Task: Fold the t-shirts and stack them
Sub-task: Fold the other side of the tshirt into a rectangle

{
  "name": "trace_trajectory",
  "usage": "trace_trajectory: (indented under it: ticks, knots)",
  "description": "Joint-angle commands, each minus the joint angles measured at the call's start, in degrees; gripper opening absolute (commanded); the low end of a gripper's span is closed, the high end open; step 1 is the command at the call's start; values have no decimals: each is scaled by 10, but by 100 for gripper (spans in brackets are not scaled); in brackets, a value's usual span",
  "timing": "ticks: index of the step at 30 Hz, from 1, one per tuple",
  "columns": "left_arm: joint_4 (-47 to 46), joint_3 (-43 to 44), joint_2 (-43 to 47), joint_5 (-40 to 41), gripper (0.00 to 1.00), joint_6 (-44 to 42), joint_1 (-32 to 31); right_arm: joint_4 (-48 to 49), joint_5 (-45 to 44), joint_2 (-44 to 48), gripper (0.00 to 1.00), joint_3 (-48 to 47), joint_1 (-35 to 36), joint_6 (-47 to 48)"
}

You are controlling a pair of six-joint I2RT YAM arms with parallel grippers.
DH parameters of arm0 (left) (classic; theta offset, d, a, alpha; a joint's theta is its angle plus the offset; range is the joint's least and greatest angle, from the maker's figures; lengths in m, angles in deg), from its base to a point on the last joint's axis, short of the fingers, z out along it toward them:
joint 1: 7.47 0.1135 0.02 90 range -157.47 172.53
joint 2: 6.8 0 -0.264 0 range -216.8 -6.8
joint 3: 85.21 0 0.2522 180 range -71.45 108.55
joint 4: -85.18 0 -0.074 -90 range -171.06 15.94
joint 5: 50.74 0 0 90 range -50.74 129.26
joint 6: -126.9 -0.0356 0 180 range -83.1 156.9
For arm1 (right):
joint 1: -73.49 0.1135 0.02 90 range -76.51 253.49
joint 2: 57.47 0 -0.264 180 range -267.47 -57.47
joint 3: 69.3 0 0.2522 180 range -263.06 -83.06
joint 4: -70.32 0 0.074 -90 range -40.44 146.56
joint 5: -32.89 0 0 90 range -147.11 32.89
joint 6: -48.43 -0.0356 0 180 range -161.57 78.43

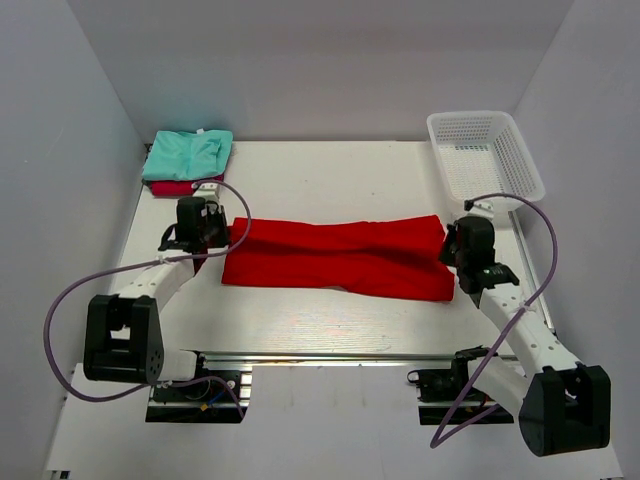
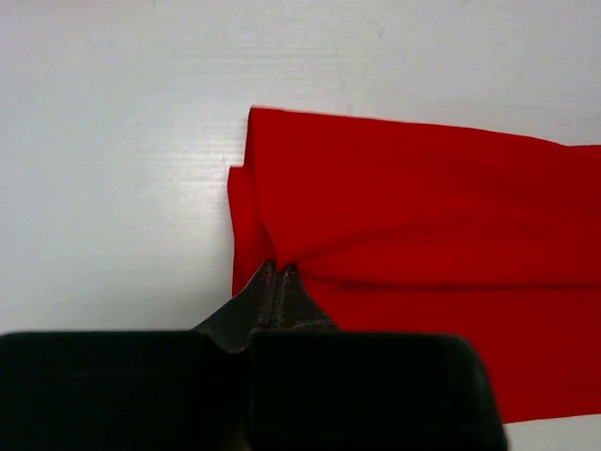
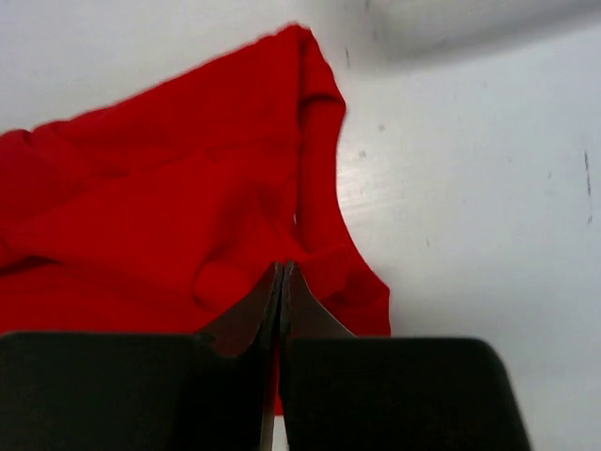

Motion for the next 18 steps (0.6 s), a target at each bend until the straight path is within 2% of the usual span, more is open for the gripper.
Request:
trace_trajectory:
  ticks: [1,2,3,4,5,6,7,9,10,14,16,18]
  knots:
    - [22,-28,42,60,0,59,-1,-40,-32,18,0,17,-3,-45]
    - [30,-28,43,76,7,93,-1,-46,-29,16,5,18,-2,-64]
    - [42,-35,49,108,34,111,-1,-53,-9,13,7,25,-3,-71]
    - [68,-35,49,126,45,129,-1,-74,-5,12,7,27,-2,-87]
    - [85,-35,55,143,68,162,-1,-81,0,11,7,32,-2,-95]
    - [99,-35,55,173,87,175,-1,-98,5,12,11,41,-3,-105]
    - [135,-26,61,192,99,191,-1,-118,-1,14,19,45,-3,-125]
    - [169,-4,61,230,100,227,6,-139,-6,19,40,52,-2,-135]
    - [186,6,67,243,100,239,6,-145,-7,20,55,47,-2,-136]
    - [226,46,72,249,100,266,6,-165,8,19,66,15,-2,-115]
    - [220,56,67,219,100,245,0,-157,19,20,70,-5,-2,-97]
    - [203,68,59,164,100,216,-1,-119,78,14,72,-17,-2,-80]
